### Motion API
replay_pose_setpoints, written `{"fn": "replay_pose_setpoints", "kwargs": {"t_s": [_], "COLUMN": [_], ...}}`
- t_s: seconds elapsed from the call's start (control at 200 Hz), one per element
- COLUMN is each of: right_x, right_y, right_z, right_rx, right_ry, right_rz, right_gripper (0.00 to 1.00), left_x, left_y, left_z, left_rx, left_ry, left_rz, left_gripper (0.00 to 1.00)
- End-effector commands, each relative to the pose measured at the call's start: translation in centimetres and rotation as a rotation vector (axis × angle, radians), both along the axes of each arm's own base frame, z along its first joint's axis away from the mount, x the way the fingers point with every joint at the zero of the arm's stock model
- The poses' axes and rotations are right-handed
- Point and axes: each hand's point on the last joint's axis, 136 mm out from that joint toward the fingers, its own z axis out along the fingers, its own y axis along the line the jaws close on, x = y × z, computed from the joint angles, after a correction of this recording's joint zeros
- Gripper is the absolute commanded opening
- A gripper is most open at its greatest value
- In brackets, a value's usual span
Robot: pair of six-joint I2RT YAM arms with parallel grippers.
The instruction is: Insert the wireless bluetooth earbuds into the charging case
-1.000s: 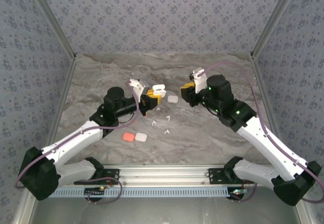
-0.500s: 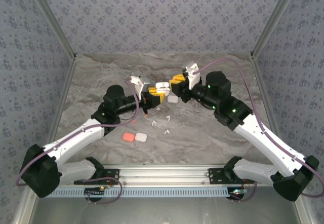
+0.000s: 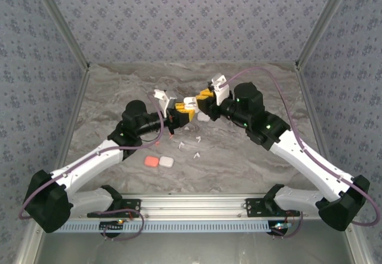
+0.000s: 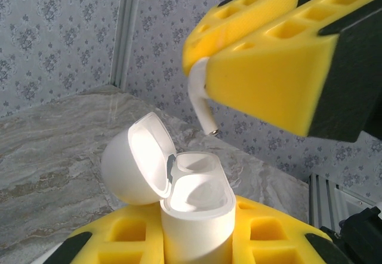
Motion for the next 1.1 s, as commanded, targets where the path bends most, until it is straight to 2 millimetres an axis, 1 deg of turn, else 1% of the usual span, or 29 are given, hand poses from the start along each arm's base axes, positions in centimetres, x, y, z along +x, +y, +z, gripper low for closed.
{"fn": "replay_pose_setpoints", "kwargs": {"t_s": [0.0,0.145,0.26,0.66,0.805,0.86,0.919,0.969,0.974,0.984,1.094], "right_x": [0.2,0.3,0.2,-0.6,-1.1,-1.2,-1.4,-1.5,-1.5,-1.5,-1.7], "right_y": [-0.1,0.0,0.0,0.5,0.8,0.9,0.9,0.7,0.7,0.7,-0.3], "right_z": [0.0,-0.6,-0.8,-1.7,-1.9,-1.6,-1.1,-1.2,-0.3,0.4,2.7], "right_rx": [-0.032,-0.044,-0.047,-0.034,-0.019,-0.004,0.017,0.03,0.042,0.056,0.134], "right_ry": [-0.006,0.007,0.012,0.078,0.107,0.119,0.132,0.154,0.142,0.133,0.132], "right_rz": [-0.017,-0.016,-0.014,0.018,0.039,0.048,0.064,0.071,0.074,0.079,0.09], "right_gripper": [0.25,0.25,0.25,0.25,0.29,0.32,0.38,0.42,0.43,0.43,0.53], "left_x": [-0.6,-0.6,-0.6,-0.2,-0.1,-0.1,0.0,-0.1,-0.1,-0.1,0.0], "left_y": [-0.2,-0.2,-0.2,0.1,0.1,0.1,0.2,0.2,0.1,0.1,0.3], "left_z": [3.2,3.3,3.2,3.1,2.9,2.9,2.7,2.7,2.7,2.7,2.4], "left_rx": [-0.058,-0.06,-0.058,-0.057,-0.058,-0.06,-0.06,-0.06,-0.06,-0.06,-0.058], "left_ry": [-0.066,-0.07,-0.07,-0.068,-0.07,-0.07,-0.069,-0.073,-0.073,-0.074,-0.075], "left_rz": [-0.027,-0.024,-0.024,0.004,0.012,0.013,0.015,0.013,0.013,0.013,0.023], "left_gripper": [0.0,0.0,0.0,0.0,0.0,0.0,0.0,0.0,0.0,0.0,0.0]}}
